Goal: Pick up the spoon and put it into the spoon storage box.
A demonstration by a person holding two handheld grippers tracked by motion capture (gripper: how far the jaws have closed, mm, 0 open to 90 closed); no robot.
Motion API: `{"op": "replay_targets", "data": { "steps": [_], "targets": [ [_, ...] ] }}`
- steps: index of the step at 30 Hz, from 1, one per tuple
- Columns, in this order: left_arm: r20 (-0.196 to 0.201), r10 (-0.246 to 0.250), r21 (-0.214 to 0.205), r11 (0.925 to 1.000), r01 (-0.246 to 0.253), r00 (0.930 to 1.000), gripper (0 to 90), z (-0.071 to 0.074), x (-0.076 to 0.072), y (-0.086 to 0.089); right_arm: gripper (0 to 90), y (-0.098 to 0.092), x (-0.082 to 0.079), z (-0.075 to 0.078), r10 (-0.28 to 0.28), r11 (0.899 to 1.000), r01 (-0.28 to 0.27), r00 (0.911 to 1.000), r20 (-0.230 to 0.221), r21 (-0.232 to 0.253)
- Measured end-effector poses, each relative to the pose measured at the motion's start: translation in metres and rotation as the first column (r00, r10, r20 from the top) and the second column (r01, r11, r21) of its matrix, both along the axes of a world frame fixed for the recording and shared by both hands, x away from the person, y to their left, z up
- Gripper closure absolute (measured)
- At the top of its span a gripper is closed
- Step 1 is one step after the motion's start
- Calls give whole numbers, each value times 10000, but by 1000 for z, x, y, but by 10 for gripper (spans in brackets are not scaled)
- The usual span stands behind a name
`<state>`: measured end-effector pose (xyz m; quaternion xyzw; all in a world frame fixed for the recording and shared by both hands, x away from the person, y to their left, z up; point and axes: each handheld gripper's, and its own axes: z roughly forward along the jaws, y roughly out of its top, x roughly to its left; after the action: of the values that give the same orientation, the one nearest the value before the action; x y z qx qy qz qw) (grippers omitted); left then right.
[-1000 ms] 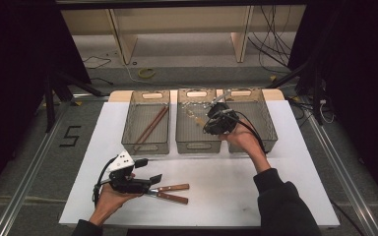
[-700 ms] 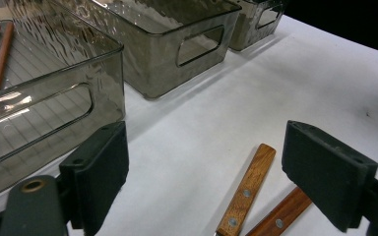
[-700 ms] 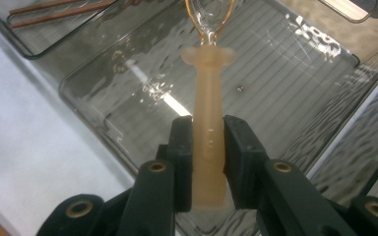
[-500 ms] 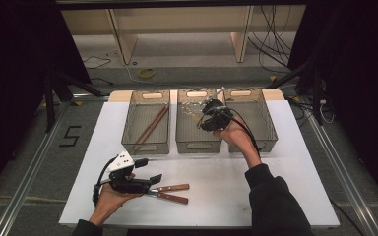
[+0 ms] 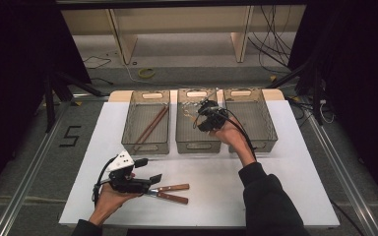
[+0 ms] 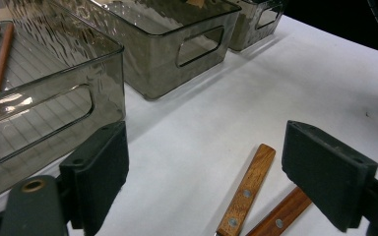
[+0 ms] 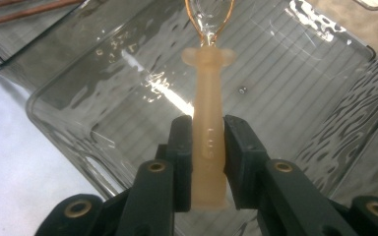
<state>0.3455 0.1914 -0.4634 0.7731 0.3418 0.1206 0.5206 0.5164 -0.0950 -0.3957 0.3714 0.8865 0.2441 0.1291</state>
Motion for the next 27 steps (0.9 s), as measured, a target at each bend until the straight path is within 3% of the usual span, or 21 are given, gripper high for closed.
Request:
{"op": "replay_targets", "data": {
  "steps": [7,12,16,20,24,27],
  "targets": [
    [-7,30,4,10000,-30,10000,173,3,2,4,717,3,4,-6,-56,9999,56,10000,18,-112],
    [-210,-121,137,9998,124,9997,174,6,2,4,574,-1,2,-3,-89,9998,90,9999,57,-171],
    [-416,-485,530,9973,507,9980,175,8,2,3,511,-8,-6,6,34,9998,-39,9996,265,184],
    [-626,-891,996,9905,950,9941,183,10,0,-3,457,-15,-22,14,420,9966,-452,9980,469,686],
    [-536,-1289,1672,9765,1362,9902,191,11,-4,-10,437,-25,-40,18,781,9918,-839,9950,620,963],
    [-692,-1530,1941,9672,1638,9858,198,11,-5,-14,418,-32,-54,18,995,9886,-1058,9931,622,1071]
  ]
}}
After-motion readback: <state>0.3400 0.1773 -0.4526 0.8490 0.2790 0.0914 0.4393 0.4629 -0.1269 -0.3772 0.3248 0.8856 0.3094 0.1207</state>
